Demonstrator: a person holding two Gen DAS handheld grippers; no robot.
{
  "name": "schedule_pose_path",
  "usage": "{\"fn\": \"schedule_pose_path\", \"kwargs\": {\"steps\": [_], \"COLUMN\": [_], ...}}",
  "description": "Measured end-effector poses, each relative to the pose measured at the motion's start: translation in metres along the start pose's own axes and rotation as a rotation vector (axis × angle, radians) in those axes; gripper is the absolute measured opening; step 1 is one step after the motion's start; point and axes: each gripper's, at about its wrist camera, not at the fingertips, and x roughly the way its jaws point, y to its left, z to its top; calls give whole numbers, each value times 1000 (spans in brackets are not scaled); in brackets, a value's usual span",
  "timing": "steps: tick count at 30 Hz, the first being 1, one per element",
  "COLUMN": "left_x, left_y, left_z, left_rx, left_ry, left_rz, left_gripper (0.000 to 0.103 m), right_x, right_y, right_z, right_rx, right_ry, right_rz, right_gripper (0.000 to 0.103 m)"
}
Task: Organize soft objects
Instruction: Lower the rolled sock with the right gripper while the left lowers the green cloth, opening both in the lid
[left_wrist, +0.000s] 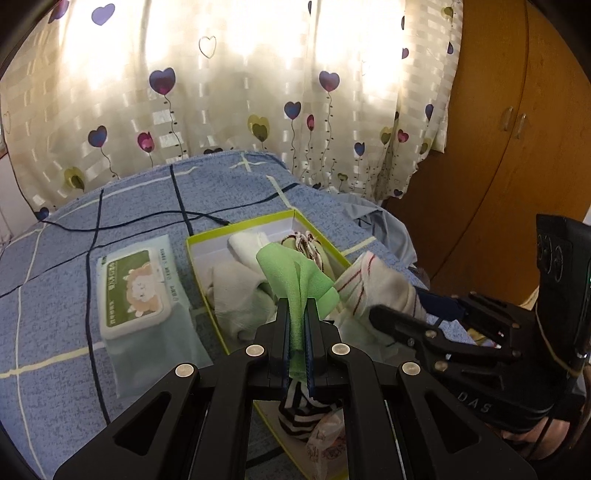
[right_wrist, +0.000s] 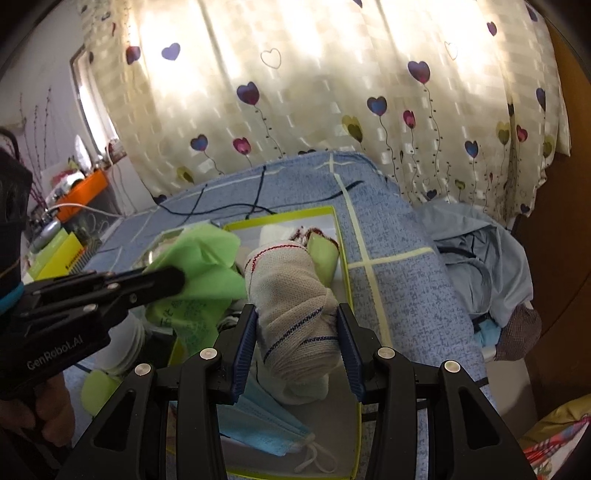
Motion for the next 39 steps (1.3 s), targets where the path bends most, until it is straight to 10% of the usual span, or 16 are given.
{"fn": "schedule_pose_path", "kwargs": {"steps": [11, 18, 39], "left_x": [12, -2, -43], "left_y": [-2, 0, 18], "left_z": [-3, -4, -18], "left_rx": [9, -7, -56], "left_ry": [72, 36, -26], "left_rz": [-35, -63, -64], "left_gripper": [16, 44, 44], "right_x": [4, -8, -12], "right_y": [-6, -1, 31], "right_z": [-3, 0, -7], "right_rx": [28, 7, -120], "right_ry": [13, -13, 16], "right_rz": [17, 23, 45], "right_gripper": [44, 43, 60]}}
